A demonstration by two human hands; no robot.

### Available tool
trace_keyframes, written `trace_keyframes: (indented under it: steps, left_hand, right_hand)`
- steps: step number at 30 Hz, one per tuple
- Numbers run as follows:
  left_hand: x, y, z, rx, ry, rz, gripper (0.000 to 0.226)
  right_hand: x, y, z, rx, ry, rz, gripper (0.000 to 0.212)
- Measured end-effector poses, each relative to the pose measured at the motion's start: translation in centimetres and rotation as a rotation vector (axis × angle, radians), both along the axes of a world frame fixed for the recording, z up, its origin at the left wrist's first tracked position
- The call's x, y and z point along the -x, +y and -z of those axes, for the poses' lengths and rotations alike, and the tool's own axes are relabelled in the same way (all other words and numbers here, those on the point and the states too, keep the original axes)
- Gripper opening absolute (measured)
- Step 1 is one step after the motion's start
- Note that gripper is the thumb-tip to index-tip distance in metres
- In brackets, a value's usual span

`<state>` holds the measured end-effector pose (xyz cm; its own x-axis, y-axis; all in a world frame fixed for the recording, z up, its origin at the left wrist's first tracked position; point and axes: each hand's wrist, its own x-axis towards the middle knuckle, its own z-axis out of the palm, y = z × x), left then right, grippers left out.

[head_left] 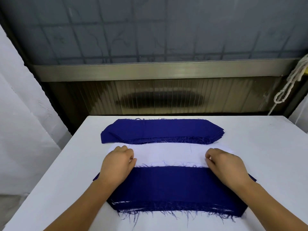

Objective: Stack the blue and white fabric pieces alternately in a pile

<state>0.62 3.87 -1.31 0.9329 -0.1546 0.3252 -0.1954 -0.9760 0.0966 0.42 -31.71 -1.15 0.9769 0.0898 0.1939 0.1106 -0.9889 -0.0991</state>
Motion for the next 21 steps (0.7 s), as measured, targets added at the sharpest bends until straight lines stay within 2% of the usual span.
trace_keyframes:
  steps: [1, 3, 6, 13, 18, 21]
  left_hand:
    - [-0.6, -0.6, -0.1, 0.009, 0.013, 0.029, 0.011]
    - [-1.8, -1.9, 0.0, 0.054, 0.042, 0.082, 0.019]
    - [-3.2, -3.2, 0.4, 0.132, 0.08, 0.131, 0.033]
    - [-3.8, -3.1, 2.3, 0.285, 0.144, 0.132, 0.037]
    - [-3.7, -3.1, 2.7, 0.282, 0.124, 0.143, 0.041]
    - [-3.6, -3.2, 2.6, 0.25, 0.067, 0.147, 0.035]
  right_hand:
    - [-0.6, 0.6, -0.1, -0.049, -0.003, -0.029, 0.008]
    - [-1.8, 1.7, 0.0, -0.123, 0.012, -0.099, 0.004]
    - [-3.3, 2.8, 0.6, -0.207, 0.017, -0.155, 0.016]
    - [-3.6, 2.3, 2.1, -0.396, 0.087, -0.189, 0.024]
    - [-3.6, 2.5, 2.3, -0.39, 0.085, -0.196, 0.027]
    - [-3.6, 2.5, 2.3, -0.4, 0.042, -0.18, 0.02]
